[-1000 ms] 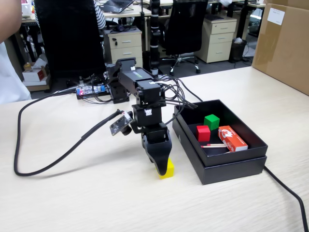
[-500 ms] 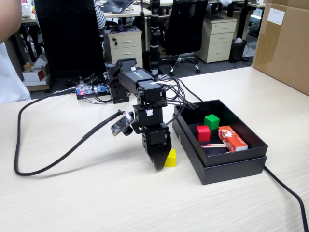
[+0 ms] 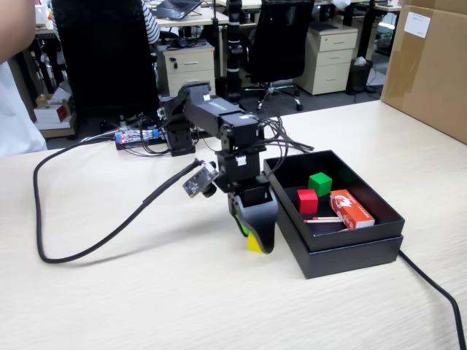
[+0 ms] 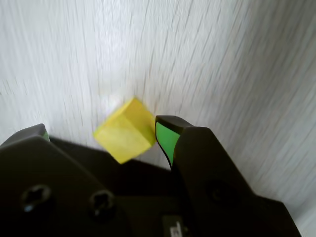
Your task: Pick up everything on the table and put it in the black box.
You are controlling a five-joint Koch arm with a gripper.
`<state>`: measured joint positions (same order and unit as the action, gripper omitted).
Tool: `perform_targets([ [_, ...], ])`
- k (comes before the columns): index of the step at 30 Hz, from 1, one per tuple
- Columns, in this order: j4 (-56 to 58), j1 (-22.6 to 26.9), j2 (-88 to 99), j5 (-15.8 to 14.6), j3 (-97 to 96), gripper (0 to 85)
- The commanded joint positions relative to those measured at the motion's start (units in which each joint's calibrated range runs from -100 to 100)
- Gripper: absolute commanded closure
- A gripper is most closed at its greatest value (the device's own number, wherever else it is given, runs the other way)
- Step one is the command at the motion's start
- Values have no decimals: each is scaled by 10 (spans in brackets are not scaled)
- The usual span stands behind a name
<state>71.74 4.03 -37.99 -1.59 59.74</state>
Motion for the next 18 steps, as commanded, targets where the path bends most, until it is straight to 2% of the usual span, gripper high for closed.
perform_targets([
  [1,-3,8,68,-6,24,411],
  [15,-3,2,-6,-4,19,422],
  [18,-3,3,-27,-3,19,487],
])
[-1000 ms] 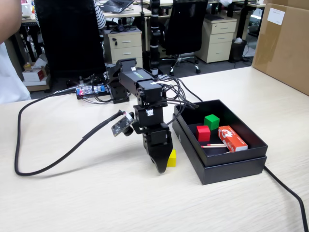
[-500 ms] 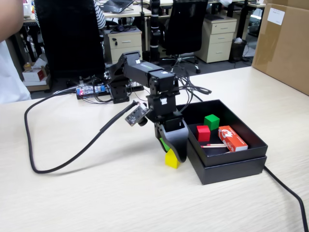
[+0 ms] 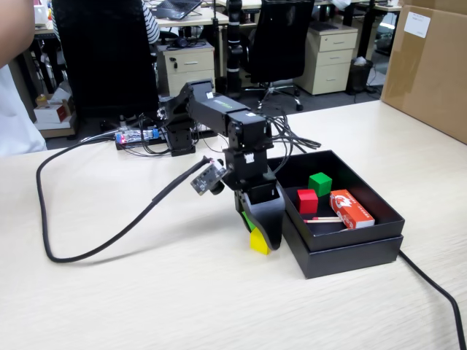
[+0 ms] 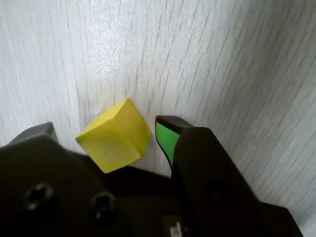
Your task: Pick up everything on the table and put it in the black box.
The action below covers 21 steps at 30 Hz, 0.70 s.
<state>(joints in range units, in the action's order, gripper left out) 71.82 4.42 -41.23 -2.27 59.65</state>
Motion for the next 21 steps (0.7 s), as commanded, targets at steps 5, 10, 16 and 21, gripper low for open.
perform_targets([
  [5,-3,1,1,2,21,696],
  [10,20,-1,18,-2,20,741],
  [16,37,-4,149,-11,-15,771],
  [21,38,2,347,-16,-48,845],
])
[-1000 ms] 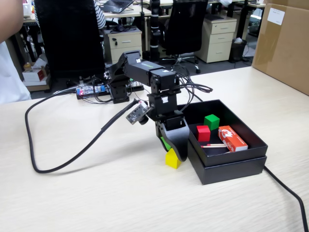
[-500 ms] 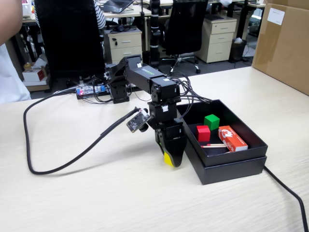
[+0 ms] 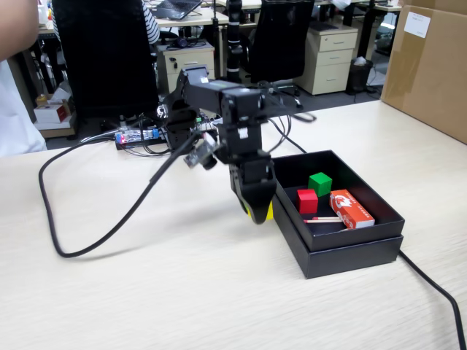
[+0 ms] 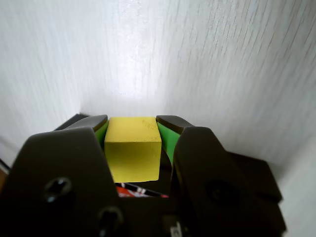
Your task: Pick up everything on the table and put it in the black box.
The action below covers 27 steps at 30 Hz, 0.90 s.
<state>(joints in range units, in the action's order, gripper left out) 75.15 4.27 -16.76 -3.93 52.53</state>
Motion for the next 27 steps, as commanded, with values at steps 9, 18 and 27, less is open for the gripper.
perform_targets([
  [9,5,83,219,0,20,845],
  [18,4,134,81,-17,22,843],
  [27,4,138,-30,-32,13,842],
])
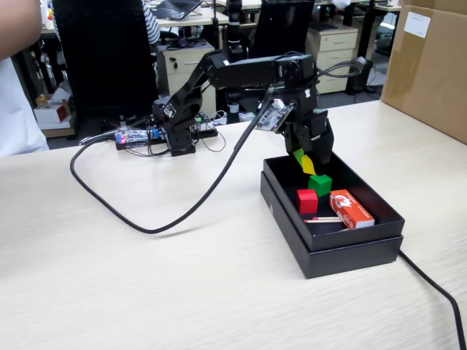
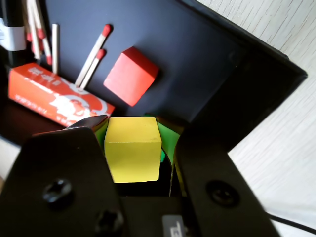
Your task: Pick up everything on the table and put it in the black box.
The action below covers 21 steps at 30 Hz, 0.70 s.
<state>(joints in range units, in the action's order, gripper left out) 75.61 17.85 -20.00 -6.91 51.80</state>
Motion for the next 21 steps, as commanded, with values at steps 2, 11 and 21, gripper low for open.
perform_targets([
  [2,-1,0,-11,-3,21,821],
  [11,-1,-3,-28,-9,-6,549],
  [21,-1,-14,97,-8,-34,436],
])
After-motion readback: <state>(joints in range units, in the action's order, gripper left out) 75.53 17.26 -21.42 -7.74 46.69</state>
